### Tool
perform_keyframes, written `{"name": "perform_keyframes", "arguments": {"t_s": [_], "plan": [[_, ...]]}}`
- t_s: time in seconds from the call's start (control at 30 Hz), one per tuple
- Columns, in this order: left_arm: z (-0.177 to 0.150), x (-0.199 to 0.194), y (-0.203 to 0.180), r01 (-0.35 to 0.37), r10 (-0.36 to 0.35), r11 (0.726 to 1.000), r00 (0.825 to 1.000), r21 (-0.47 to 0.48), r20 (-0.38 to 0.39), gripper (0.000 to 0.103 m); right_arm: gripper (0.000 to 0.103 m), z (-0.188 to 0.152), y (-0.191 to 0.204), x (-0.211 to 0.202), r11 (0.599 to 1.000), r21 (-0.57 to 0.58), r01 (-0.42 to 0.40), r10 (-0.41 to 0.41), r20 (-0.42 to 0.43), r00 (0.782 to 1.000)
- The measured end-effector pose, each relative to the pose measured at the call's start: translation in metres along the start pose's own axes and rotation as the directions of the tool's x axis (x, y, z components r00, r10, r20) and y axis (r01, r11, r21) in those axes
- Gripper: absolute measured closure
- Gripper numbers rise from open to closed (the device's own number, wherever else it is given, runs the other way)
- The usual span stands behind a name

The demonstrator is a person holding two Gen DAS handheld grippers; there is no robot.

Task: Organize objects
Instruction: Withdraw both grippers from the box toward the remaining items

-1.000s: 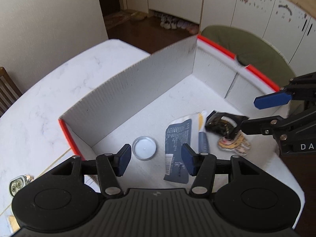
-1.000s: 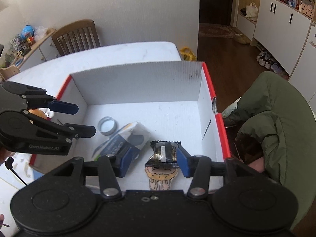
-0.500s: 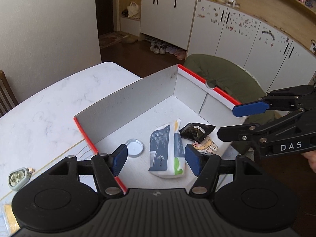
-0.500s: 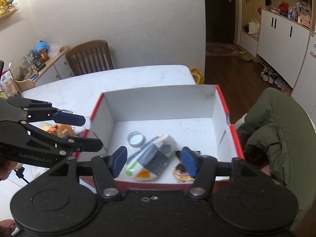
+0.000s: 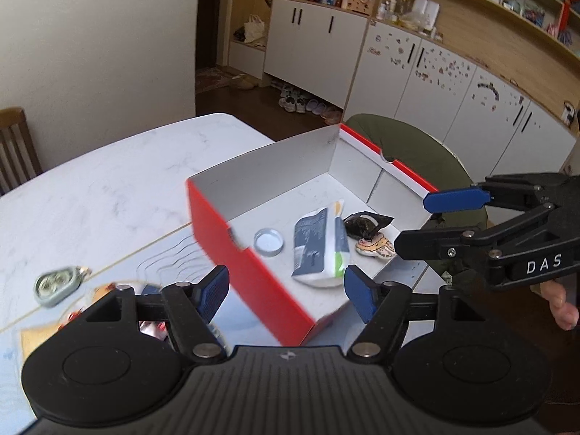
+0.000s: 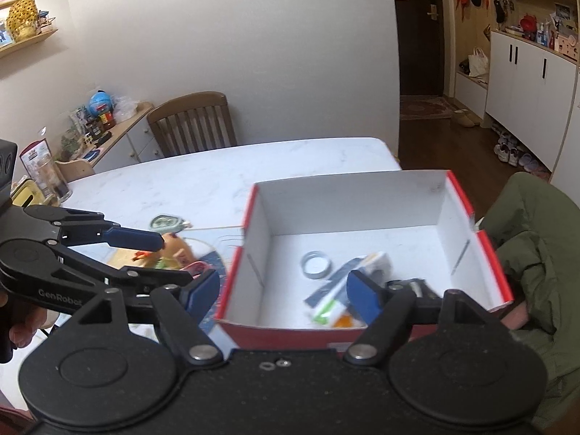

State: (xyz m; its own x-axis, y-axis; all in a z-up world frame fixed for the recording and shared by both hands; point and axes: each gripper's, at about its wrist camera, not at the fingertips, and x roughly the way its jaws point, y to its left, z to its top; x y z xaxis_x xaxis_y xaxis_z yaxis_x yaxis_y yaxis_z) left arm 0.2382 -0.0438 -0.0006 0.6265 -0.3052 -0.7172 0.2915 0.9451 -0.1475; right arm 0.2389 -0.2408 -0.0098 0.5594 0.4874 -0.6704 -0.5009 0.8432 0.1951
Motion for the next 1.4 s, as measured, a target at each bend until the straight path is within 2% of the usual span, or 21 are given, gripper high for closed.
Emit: {"name": "perform_keyframes", "arguments": {"t_s": [0.07,0.43,0.53,0.63,0.7,0.73,1.03,1.13,1.4], "plan": [[-0.007,-0.009,0.01,0.003,-0.003,1.0,1.0,-0.015,0.009,0.025,0.023,-0.002,0.01,0.002,1.0,0.006,-0.012,0.012,-0.005,1.0],[-0.053,-0.048,0.066,-0.042,0.044,0.997,0.999,-0.062,0.027,0.021,0.017,-0.014,0.072,0.021,0.997,-0.033,-0.065,0.064,-0.04,0.997],[-0.067,-0.053,0.081,-0.063,0.064,0.996,0.998,-0.071,0.023,0.015,0.017,-0.016,0.086,0.029,0.997,-0.036,-0.07,0.068,-0.058,0.996],[-0.082,-0.058,0.098,-0.072,0.074,0.993,0.997,-0.092,0.021,0.014,0.017,-0.018,0.1,0.039,0.997,-0.033,-0.067,0.065,-0.08,0.995],[-0.09,-0.06,0.109,-0.07,0.073,0.991,0.997,-0.112,0.02,0.009,0.017,-0.019,0.108,0.046,0.997,-0.03,-0.066,0.062,-0.094,0.994],[-0.095,-0.06,0.114,-0.072,0.075,0.99,0.997,-0.123,0.02,0.0,0.017,-0.02,0.112,0.05,0.998,-0.03,-0.063,0.06,-0.1,0.993],[-0.13,-0.05,0.152,-0.152,0.16,0.975,0.987,-0.164,0.032,0.0,0.017,-0.031,0.143,0.1,0.999,-0.028,-0.024,0.019,-0.175,0.984],[-0.138,-0.042,0.158,-0.192,0.197,0.969,0.98,-0.155,0.015,0.0,0.017,-0.033,0.149,0.115,1.0,-0.031,0.003,-0.008,-0.182,0.983],[-0.158,-0.014,0.164,-0.23,0.231,0.968,0.973,-0.103,-0.01,0.0,0.017,-0.029,0.157,0.154,1.0,-0.004,0.027,-0.027,-0.219,0.975]]}}
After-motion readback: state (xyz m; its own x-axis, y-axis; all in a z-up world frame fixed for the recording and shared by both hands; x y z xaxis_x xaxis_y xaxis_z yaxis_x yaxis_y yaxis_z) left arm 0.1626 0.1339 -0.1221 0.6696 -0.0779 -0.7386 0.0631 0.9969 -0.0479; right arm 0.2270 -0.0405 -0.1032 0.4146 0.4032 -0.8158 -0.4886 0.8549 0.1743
